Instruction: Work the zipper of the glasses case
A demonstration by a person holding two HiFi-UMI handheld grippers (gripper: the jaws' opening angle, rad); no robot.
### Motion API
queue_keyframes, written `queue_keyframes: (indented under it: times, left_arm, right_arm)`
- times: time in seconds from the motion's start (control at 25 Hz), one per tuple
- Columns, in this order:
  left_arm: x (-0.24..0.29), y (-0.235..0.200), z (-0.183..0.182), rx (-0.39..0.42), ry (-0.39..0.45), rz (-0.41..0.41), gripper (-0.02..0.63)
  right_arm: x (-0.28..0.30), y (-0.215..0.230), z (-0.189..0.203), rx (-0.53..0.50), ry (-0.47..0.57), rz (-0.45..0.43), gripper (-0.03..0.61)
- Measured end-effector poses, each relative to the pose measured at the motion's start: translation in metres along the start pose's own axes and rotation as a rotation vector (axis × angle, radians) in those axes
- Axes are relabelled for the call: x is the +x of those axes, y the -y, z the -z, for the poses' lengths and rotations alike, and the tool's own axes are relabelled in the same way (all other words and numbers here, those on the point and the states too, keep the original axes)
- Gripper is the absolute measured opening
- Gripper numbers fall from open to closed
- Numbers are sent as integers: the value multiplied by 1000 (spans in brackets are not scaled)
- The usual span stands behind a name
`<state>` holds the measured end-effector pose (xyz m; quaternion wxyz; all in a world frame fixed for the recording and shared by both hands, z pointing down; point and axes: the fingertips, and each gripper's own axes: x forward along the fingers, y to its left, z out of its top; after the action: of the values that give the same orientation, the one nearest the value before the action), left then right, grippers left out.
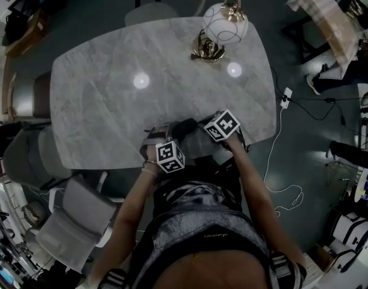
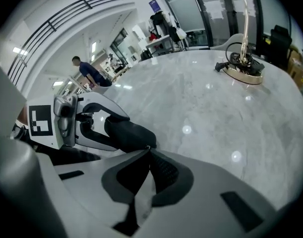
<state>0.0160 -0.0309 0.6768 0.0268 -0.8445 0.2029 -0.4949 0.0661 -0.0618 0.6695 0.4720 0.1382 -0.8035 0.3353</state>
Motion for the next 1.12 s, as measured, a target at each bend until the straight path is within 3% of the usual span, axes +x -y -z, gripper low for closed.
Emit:
queue_keyframes:
  times: [0.48, 0.68, 0.92, 1.12]
  left_arm:
    - [1, -2, 1, -29, 3, 47, 253]
    - [2, -2, 2, -34, 4, 59, 253]
    - [3, -4, 3, -58, 3, 92, 253]
    - [3, -5, 3, -67, 4, 105, 253]
  right_arm:
    - [22, 13, 7, 34, -55, -38, 61]
    - [23, 13, 8, 27, -31, -49, 63]
    - [-7, 10, -4, -124, 37, 8, 64]
    - [-23, -25, -29, -306, 108, 18, 63]
